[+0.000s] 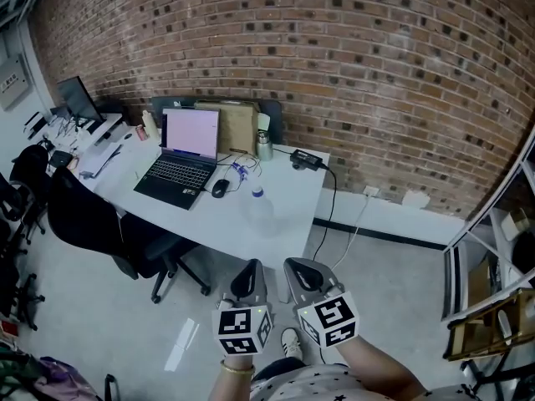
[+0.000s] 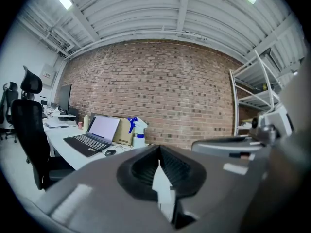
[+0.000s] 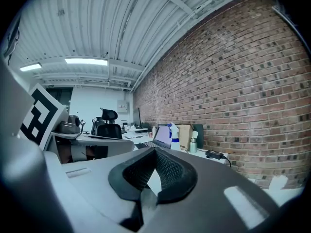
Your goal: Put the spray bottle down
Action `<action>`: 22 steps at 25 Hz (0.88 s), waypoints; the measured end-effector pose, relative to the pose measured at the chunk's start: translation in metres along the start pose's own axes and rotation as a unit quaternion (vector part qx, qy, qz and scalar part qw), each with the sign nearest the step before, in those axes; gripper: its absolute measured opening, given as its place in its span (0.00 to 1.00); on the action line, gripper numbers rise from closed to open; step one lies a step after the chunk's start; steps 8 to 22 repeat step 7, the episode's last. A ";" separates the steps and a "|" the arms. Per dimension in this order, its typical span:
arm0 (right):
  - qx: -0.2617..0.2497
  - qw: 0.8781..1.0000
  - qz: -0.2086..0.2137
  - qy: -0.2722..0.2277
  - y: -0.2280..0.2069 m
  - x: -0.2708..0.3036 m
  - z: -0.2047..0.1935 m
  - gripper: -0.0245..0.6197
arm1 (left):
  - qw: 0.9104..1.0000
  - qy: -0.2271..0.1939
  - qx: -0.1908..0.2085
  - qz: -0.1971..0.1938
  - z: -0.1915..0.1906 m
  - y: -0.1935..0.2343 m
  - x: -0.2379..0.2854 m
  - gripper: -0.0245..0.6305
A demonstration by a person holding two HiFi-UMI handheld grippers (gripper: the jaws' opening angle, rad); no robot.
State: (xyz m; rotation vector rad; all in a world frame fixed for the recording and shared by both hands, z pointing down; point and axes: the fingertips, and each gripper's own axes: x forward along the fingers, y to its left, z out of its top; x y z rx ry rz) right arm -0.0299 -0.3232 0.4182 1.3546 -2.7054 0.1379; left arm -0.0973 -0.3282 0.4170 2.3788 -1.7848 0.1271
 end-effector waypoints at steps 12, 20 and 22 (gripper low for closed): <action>0.001 1.000 -0.004 -0.003 0.000 -0.003 0.005 0.04 | 1.000 0.003 0.003 -0.002 0.003 -0.001 -0.002 0.05; 0.001 1.000 -0.004 -0.003 0.000 -0.003 0.005 0.04 | 1.000 0.003 0.003 -0.002 0.003 -0.001 -0.002 0.05; 0.001 1.000 -0.004 -0.003 0.000 -0.003 0.005 0.04 | 1.000 0.003 0.003 -0.002 0.003 -0.001 -0.002 0.05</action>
